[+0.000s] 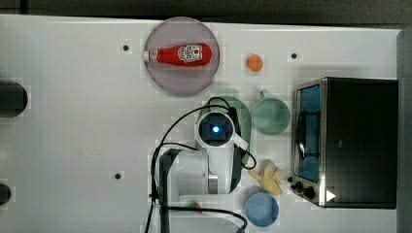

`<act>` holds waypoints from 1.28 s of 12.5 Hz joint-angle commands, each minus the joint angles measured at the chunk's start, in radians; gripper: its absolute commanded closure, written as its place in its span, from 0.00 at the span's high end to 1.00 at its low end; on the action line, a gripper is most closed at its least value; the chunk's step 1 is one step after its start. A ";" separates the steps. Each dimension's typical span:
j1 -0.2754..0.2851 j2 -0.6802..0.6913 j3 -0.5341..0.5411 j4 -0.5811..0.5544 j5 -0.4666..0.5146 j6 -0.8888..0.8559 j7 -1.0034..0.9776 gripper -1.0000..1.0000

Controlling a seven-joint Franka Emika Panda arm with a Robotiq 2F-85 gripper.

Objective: Drag strainer right to left.

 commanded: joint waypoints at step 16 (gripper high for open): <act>0.106 0.116 0.110 0.029 0.152 0.064 0.210 1.00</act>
